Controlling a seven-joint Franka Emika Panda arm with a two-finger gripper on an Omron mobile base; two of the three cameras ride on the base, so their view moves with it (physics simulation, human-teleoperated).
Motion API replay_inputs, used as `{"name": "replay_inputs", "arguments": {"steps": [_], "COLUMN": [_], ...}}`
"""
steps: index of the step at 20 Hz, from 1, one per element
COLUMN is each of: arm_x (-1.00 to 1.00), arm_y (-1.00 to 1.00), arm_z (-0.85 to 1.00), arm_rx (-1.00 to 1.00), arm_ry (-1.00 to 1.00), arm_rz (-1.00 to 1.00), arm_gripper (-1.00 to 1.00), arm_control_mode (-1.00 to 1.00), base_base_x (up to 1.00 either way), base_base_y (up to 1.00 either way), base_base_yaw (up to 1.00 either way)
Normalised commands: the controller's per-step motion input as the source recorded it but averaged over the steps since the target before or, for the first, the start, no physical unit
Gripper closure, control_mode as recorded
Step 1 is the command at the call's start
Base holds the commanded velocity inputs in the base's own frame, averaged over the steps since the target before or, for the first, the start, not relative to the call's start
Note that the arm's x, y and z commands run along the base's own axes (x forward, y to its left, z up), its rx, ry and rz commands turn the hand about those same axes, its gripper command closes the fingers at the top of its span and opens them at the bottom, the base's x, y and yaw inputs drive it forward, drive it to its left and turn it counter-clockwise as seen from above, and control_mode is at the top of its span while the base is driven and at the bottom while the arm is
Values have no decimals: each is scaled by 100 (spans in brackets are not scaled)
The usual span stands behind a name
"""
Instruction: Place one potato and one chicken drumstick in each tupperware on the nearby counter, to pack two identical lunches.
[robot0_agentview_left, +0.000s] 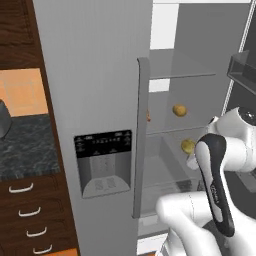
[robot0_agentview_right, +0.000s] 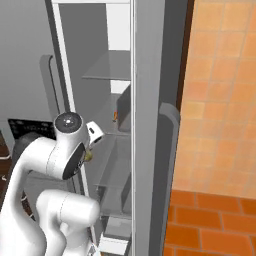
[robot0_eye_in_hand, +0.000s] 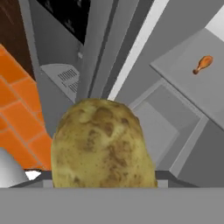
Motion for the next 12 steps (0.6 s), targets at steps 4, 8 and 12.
{"name": "replay_inputs", "arguments": {"steps": [4, 8, 12], "arm_x": [0, 0, 0], "arm_y": [0, 0, 0], "arm_z": [0, 0, 0], "arm_rx": [0, 0, 0], "arm_ry": [0, 0, 0], "arm_rz": [0, 0, 0], "arm_gripper": [100, 100, 100], "arm_control_mode": [100, 100, 100], "base_base_x": [-71, 1, 33], "base_base_y": [88, 100, 100], "base_base_yaw": [7, 9, 2]}}
